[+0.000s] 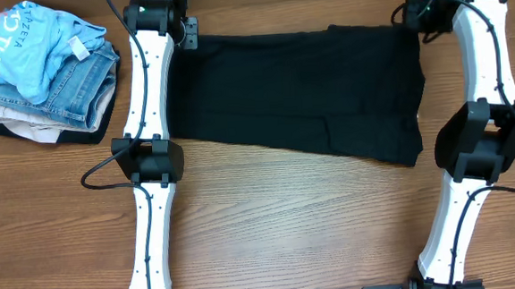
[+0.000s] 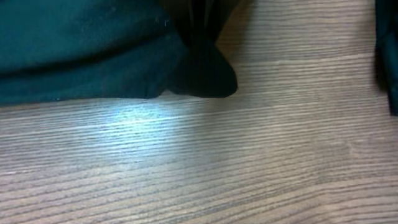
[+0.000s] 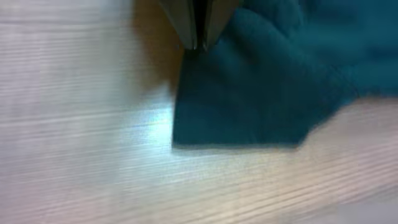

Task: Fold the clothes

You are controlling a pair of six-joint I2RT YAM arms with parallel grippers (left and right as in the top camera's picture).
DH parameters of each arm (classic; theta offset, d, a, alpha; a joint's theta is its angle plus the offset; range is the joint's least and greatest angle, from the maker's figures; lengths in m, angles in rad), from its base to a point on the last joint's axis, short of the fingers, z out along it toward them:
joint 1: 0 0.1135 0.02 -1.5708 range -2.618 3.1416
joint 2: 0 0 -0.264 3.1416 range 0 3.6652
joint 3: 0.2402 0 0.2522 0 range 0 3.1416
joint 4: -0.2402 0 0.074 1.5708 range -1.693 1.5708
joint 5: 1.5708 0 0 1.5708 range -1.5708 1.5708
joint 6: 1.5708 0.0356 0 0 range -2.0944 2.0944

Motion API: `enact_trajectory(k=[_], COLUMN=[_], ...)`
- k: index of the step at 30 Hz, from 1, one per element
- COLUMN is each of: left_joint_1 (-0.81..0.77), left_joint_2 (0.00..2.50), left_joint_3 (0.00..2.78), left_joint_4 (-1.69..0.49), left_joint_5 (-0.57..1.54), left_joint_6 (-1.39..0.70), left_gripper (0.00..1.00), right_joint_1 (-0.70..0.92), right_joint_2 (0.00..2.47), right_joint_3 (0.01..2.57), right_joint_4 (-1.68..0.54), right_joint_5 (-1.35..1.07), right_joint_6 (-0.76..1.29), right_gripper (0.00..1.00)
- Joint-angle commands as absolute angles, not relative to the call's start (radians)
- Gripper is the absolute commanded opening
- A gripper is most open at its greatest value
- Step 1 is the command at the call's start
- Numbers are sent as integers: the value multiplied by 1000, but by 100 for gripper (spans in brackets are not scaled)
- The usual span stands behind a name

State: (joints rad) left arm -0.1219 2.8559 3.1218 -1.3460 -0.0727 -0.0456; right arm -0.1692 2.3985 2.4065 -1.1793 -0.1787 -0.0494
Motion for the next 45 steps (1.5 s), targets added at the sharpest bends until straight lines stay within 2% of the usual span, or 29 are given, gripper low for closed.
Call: enact_trajectory(k=[1, 7, 18, 24, 28, 33, 40, 41, 42, 44, 45], left_joint_1=[-115, -70, -43, -39, -39, -39, -50, -50, -51, -51, -51], left_joint_2=[2778, 2773, 2768, 2767, 2752, 2713, 2713, 2713, 2713, 2713, 2713], left_joint_3=[3144, 3144, 3137, 3112, 3110, 3103, 2787, 2756, 2724, 2692, 2693], left_joint_4=[-1383, -1517, -1690, -1690, -1690, -1690, -1690, -1690, -1690, -1690, -1690], left_joint_5=[-99, -104, -25, -24, 106, 105, 102, 102, 102, 102, 102], left_joint_6=[-25, -29, -22, -22, -33, -38, -21, -4, 12, 23, 23], left_gripper=[4, 4, 4, 4, 4, 4, 5, 20, 41, 85, 99], right_joint_1=[-195, -229, -238, -264, -263, -253, -253, -257, -258, -264, -271], right_joint_2=[2385, 2384, 2353, 2353, 2338, 2324, 2325, 2325, 2325, 2325, 2325], right_joint_3=[2454, 2454, 2442, 2307, 2305, 2276, 2046, 2032, 2020, 2020, 2020], right_joint_4=[-1290, -1476, -1691, -1694, -1694, -1694, -1618, -1612, -1606, -1604, -1598], right_joint_5=[-239, -338, -326, -317, -317, -316, -314, -301, -276, -236, -237], right_joint_6=[-58, -87, -86, -73, -76, -76, -86, -85, -76, -75, -74], right_gripper=[4, 4, 4, 4, 4, 4, 4, 13, 55, 73, 76])
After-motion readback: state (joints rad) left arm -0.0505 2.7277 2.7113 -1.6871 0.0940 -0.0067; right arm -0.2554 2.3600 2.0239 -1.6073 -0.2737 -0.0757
